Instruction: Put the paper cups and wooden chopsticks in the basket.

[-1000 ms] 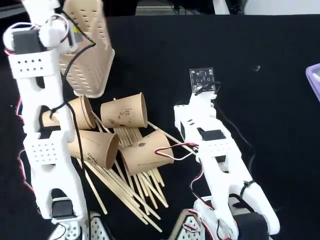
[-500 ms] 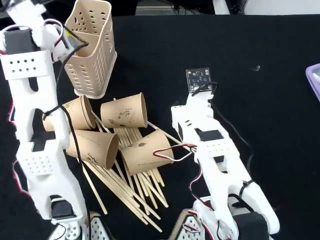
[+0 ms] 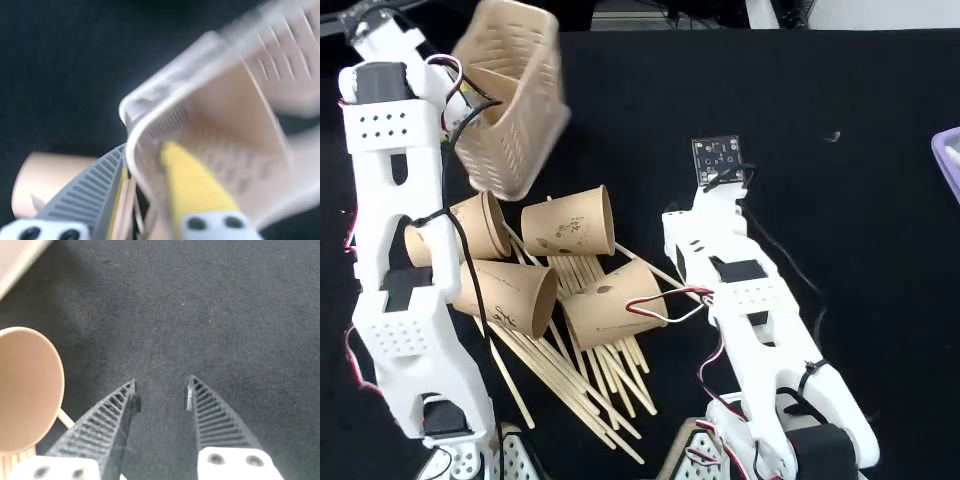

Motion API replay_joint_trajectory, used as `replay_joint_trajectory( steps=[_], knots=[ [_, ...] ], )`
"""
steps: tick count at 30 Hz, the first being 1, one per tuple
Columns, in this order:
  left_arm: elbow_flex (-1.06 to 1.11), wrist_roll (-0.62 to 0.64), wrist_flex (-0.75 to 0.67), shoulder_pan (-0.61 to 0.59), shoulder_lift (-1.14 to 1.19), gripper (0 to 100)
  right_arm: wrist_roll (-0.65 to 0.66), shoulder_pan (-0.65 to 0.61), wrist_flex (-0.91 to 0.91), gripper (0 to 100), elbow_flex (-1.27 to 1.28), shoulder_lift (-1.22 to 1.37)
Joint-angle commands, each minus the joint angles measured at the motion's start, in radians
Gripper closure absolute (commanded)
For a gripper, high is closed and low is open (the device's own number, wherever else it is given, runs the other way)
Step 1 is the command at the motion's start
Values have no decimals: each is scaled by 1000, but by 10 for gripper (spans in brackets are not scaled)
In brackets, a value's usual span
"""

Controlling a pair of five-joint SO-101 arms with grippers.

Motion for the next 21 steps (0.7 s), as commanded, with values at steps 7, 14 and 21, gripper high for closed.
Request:
replay_joint_trajectory(
  steps=[7,14,21],
  knots=[
    [-73,-465,-218,45,-9,967,12,-12,-26,840,-10,-2],
    [-36,-425,-196,42,0,744,12,-12,-26,840,-10,-2],
    [-156,-422,-190,41,0,773,12,-12,-26,840,-10,-2]
  ],
)
